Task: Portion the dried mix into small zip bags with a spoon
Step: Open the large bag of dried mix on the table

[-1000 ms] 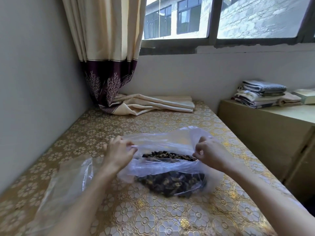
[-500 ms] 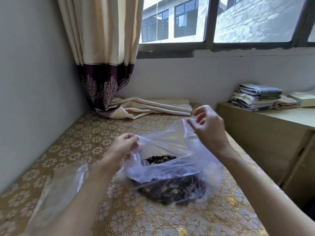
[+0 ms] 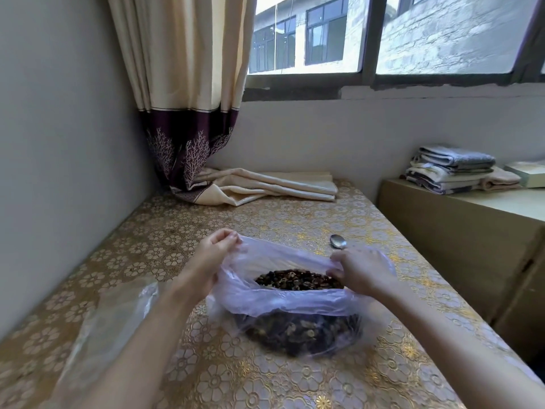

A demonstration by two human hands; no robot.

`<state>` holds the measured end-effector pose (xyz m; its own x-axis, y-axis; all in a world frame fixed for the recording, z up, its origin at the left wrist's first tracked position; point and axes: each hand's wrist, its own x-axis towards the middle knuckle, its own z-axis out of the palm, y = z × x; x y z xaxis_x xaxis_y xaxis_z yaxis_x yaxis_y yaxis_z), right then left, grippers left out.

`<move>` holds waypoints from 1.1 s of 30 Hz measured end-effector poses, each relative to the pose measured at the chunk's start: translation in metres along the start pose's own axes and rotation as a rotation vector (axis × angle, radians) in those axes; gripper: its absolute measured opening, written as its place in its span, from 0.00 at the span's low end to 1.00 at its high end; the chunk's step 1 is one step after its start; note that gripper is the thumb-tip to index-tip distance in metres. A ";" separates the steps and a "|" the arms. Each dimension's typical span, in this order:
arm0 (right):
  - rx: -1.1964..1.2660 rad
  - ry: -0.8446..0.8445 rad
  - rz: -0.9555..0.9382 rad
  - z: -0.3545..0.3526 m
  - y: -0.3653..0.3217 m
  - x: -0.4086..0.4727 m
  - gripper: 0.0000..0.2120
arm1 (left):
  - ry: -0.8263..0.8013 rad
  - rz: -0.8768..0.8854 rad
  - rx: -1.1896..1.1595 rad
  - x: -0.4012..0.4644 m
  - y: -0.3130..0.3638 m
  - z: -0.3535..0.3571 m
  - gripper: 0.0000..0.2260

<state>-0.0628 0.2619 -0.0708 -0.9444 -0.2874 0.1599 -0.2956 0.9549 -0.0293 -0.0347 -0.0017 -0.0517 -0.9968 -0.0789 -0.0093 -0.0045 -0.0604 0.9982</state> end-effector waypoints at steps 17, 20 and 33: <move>2.196 -0.471 0.637 -0.011 0.014 0.015 0.09 | 0.285 0.430 0.926 0.004 -0.002 0.000 0.13; 2.092 -0.436 0.595 -0.009 0.015 0.012 0.06 | 0.081 0.666 0.937 -0.014 -0.004 0.017 0.12; 0.439 0.605 0.172 -0.023 0.014 -0.039 0.13 | -0.262 0.585 1.404 -0.055 -0.034 0.022 0.20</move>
<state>-0.0265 0.2880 -0.0547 -0.7761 0.0748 0.6261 -0.3009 0.8287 -0.4719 0.0183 0.0270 -0.0836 -0.8706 0.4230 0.2511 0.4600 0.8809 0.1111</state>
